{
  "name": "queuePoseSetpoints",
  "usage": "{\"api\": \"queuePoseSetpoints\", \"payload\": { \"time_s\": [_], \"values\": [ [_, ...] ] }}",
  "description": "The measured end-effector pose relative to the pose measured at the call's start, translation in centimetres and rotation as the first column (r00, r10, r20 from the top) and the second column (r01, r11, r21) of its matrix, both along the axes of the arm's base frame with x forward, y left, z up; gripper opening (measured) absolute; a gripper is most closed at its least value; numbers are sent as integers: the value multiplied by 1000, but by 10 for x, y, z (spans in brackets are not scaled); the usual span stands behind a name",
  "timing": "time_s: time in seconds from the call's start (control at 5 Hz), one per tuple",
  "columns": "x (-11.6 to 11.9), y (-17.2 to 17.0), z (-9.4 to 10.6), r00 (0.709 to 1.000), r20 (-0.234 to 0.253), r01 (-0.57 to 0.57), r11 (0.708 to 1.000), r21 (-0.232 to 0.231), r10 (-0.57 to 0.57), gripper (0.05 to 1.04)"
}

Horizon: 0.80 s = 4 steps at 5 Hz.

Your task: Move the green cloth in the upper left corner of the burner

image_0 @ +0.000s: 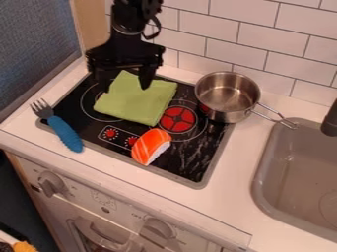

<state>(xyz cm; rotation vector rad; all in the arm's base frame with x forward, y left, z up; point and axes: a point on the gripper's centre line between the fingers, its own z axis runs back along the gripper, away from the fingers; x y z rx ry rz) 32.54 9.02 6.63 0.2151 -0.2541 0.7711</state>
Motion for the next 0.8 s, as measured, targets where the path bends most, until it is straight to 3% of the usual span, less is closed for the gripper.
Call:
{"api": "queuePoseSetpoints", "payload": {
  "time_s": [0.4,0.8],
  "values": [
    [18,11,-34,1000,-20,1,994,-114,-3,1001],
    [29,10,-52,1000,-30,-3,986,-166,-2,1001]
  ]
}}
